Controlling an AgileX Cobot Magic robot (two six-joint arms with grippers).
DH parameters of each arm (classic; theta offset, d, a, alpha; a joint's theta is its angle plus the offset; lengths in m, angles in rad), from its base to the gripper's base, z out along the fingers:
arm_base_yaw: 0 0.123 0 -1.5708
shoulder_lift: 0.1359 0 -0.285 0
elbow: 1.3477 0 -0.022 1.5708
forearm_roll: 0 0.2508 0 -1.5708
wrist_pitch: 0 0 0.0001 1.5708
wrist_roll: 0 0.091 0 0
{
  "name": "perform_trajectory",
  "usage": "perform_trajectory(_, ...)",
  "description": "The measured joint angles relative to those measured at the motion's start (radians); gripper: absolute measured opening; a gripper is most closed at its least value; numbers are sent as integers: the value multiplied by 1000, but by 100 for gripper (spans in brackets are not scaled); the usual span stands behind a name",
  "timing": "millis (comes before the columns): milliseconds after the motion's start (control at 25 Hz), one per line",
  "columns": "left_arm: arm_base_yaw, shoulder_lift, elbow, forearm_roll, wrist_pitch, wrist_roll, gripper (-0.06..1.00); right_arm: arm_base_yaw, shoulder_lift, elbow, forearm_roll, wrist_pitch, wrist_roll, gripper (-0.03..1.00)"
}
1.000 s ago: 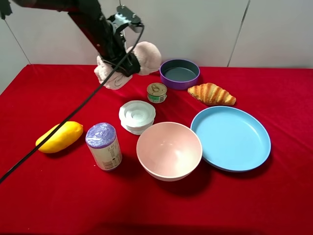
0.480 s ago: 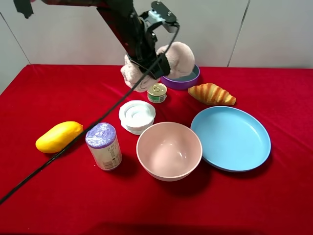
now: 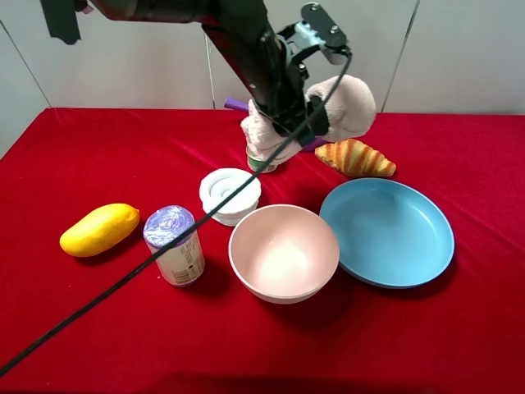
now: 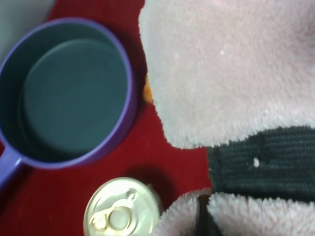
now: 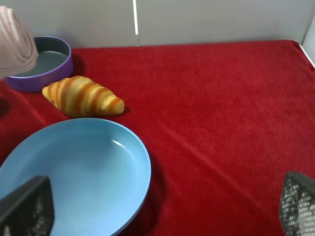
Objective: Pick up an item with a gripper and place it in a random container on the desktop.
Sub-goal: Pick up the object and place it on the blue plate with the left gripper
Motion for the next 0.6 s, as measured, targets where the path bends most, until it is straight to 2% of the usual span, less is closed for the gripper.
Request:
perform_trajectory(400,-64,0,-1,-49,-114,15,50,0,0,0,0,0,0,69)
perform_trajectory(600,-91,38,-72,-52,-100,17,50,0,0,0,0,0,0,69)
